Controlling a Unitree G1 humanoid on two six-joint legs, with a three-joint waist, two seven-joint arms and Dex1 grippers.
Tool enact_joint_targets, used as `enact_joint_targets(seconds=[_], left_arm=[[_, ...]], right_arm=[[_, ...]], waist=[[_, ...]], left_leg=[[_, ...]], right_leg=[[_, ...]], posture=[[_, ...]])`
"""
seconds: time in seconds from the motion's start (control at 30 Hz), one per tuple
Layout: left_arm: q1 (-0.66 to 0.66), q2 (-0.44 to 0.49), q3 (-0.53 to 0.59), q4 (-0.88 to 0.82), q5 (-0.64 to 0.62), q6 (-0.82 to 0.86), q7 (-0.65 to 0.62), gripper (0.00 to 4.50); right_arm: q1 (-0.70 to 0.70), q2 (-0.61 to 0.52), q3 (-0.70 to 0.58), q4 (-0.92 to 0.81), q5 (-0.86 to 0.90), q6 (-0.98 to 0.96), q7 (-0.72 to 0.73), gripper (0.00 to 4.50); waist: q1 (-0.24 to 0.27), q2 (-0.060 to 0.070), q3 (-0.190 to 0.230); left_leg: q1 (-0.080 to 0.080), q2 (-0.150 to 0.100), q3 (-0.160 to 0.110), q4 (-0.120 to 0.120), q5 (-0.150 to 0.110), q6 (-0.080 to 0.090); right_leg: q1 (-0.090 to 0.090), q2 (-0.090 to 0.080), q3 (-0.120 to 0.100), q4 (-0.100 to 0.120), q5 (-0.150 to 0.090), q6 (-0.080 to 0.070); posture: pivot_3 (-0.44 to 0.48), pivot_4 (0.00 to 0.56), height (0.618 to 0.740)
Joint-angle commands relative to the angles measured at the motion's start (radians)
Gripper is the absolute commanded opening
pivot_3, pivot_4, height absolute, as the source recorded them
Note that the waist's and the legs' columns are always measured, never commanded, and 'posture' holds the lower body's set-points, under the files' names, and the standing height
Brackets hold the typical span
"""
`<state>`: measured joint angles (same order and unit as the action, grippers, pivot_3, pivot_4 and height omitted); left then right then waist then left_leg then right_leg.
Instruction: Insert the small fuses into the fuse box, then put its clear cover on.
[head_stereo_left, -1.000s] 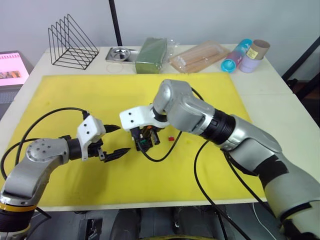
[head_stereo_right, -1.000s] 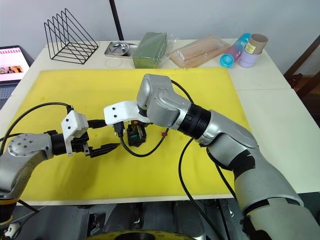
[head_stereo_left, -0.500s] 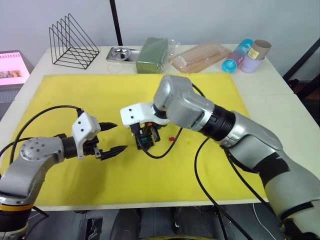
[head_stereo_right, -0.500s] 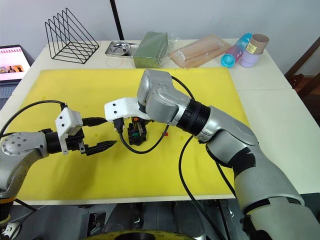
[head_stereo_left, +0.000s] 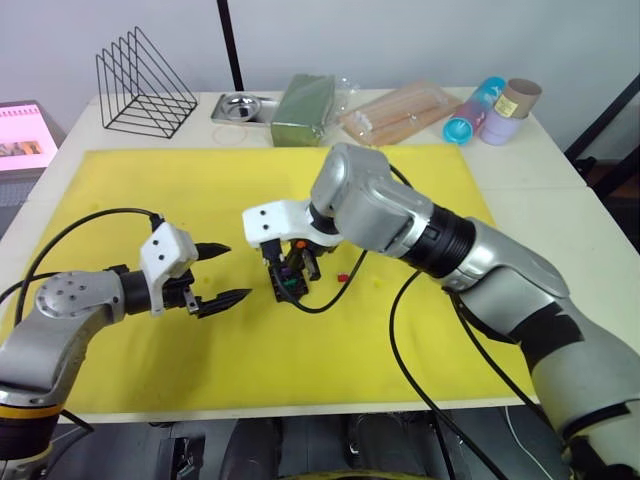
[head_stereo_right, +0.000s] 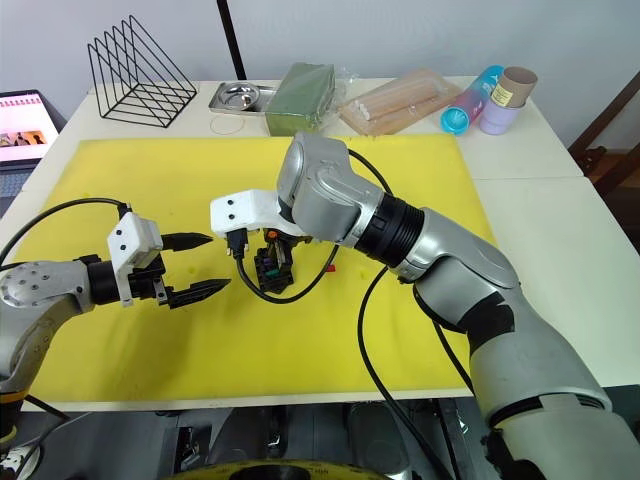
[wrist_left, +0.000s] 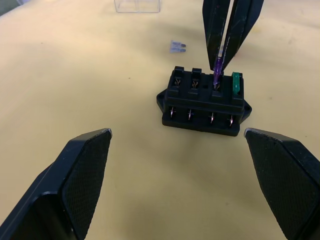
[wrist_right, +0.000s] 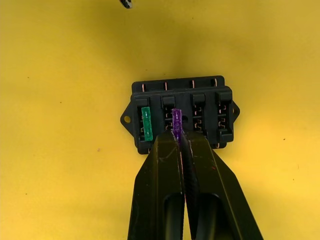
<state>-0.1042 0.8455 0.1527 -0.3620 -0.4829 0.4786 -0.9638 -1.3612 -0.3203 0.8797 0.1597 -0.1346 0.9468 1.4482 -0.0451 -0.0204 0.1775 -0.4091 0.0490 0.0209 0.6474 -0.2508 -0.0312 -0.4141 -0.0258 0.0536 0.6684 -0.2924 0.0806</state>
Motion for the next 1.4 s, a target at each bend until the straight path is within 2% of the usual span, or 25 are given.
enact_joint_targets(seconds=[0.03,0.63,1.4], left_arm=[[-0.012,0.014,0.025,-0.010,-0.005,-0.011,-0.007,4.50],[-0.012,0.006,0.014,-0.015,-0.003,-0.011,0.000,4.50],[-0.046,-0.011,-0.063,0.005,0.029,-0.033,-0.039,4.50]], right_arm=[[-0.034,-0.003,-0.023,-0.030,0.006,-0.010,0.000,0.02],[0.005,-0.003,0.031,-0.038,-0.008,-0.041,-0.008,0.02],[0.051,0.023,0.100,0.030,-0.073,-0.085,-0.037,0.02]], waist=[[0.000,0.000,0.000],[0.000,0.000,0.000],[0.000,0.000,0.000]], left_leg=[[0.000,0.000,0.000,0.000,0.000,0.000],[0.000,0.000,0.000,0.000,0.000,0.000],[0.001,0.000,0.000,0.000,0.000,0.000]], right_leg=[[0.000,0.000,0.000,0.000,0.000,0.000],[0.000,0.000,0.000,0.000,0.000,0.000],[0.001,0.000,0.000,0.000,0.000,0.000]], posture=[[0.000,0.150,0.740],[0.000,0.150,0.740],[0.000,0.150,0.740]])
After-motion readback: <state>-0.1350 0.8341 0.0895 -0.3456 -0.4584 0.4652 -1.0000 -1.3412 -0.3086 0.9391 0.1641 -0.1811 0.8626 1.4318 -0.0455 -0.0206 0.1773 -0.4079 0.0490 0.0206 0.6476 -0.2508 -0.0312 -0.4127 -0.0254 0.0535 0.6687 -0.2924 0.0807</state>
